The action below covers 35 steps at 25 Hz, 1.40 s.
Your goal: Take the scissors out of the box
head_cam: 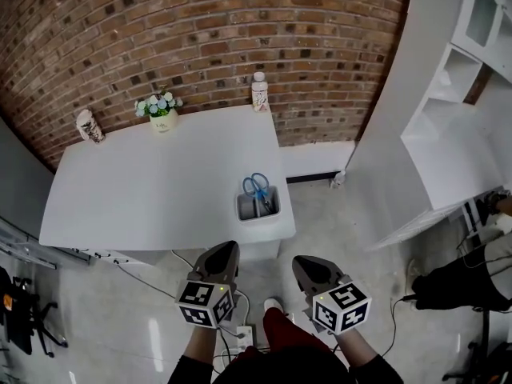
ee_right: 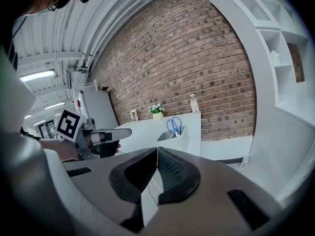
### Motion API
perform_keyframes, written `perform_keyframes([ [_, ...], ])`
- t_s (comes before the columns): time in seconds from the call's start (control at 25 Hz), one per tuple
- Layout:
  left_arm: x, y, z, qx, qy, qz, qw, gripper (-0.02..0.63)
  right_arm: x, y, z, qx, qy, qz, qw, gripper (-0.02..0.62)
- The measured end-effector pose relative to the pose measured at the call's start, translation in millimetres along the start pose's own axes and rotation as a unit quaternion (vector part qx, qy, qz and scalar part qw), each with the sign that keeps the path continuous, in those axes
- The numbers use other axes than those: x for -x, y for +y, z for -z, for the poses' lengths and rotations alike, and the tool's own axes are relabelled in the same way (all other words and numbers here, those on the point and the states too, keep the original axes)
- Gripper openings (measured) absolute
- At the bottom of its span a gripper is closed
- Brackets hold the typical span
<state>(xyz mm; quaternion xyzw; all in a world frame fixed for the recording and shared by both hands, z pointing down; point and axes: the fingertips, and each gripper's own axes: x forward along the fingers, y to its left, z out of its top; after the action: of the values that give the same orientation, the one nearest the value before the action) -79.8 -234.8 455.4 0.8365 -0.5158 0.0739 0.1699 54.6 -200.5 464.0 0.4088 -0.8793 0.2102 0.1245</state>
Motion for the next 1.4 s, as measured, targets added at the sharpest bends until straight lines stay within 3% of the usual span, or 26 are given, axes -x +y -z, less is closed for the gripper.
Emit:
perform_keyframes([
  [0.76,-94.5,39.6,-7.7,0.002,0.043,-0.012,0.9990,0.054,-63.4,-59.7,-11.8,-0.022,0.035,-0.002,0.999,0.008],
  [1.4,-148.3,67.9,-3.8,0.007,0.082,-0.020,0.9964,0.120,-94.6,-81.4,-8.4,-0.038,0.060,0.000,0.997,0.008],
])
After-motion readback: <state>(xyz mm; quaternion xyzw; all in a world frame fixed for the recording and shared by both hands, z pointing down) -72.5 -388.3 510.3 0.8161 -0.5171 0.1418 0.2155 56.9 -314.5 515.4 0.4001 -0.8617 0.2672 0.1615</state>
